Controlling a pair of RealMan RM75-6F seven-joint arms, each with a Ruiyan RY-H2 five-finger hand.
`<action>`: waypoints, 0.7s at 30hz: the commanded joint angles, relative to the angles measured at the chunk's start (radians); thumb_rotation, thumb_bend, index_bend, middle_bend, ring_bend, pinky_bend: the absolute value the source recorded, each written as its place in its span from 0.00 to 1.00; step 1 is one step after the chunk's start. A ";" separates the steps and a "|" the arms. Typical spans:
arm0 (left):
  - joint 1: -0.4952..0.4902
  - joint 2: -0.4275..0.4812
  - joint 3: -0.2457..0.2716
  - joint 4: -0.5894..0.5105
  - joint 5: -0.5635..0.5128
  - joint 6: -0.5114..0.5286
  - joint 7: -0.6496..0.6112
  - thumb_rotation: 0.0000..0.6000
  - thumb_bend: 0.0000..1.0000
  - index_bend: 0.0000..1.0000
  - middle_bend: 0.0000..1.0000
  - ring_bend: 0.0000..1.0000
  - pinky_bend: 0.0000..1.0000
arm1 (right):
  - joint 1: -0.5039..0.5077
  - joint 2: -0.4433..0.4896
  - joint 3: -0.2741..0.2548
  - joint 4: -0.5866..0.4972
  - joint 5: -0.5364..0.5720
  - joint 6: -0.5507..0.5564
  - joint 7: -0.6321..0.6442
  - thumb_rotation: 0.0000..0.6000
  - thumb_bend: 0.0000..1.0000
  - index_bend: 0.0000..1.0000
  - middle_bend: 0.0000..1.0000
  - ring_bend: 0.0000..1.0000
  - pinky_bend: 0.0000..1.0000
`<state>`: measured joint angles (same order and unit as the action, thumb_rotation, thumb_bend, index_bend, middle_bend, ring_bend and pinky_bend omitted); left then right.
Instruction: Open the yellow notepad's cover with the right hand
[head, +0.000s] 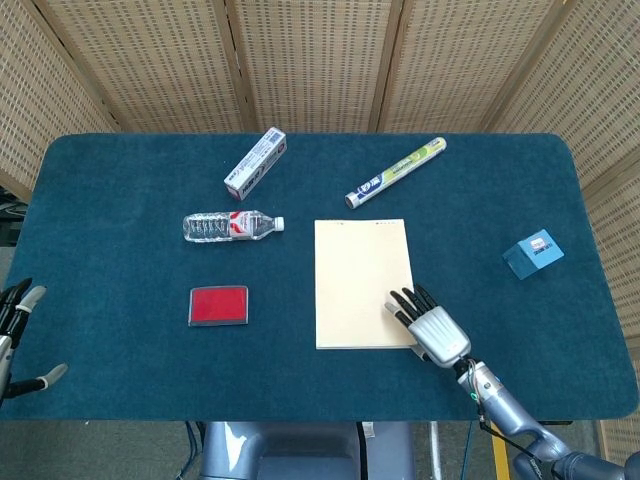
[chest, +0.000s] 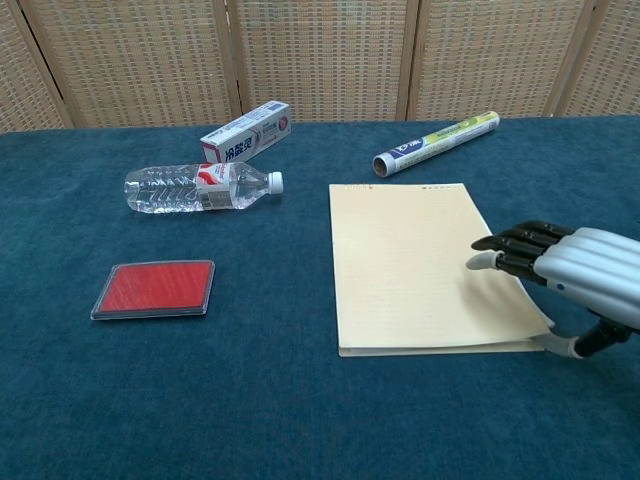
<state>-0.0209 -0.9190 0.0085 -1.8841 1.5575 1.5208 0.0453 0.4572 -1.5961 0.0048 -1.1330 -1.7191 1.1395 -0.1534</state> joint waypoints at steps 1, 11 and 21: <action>-0.001 0.000 0.000 0.000 0.000 -0.001 0.001 1.00 0.00 0.00 0.00 0.00 0.00 | 0.010 -0.015 0.012 0.011 0.016 0.000 -0.025 1.00 0.41 0.13 0.06 0.00 0.05; 0.000 0.001 0.001 -0.001 0.002 0.000 -0.005 1.00 0.00 0.00 0.00 0.00 0.00 | 0.039 -0.063 0.032 0.057 0.018 0.031 -0.056 1.00 0.52 0.15 0.08 0.00 0.07; -0.005 0.007 -0.002 0.000 -0.009 -0.008 -0.017 1.00 0.00 0.00 0.00 0.00 0.00 | 0.113 -0.141 0.056 0.180 -0.002 0.061 0.027 1.00 0.52 0.31 0.27 0.18 0.26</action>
<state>-0.0254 -0.9125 0.0060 -1.8843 1.5491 1.5125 0.0285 0.5637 -1.7311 0.0587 -0.9586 -1.7180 1.2018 -0.1339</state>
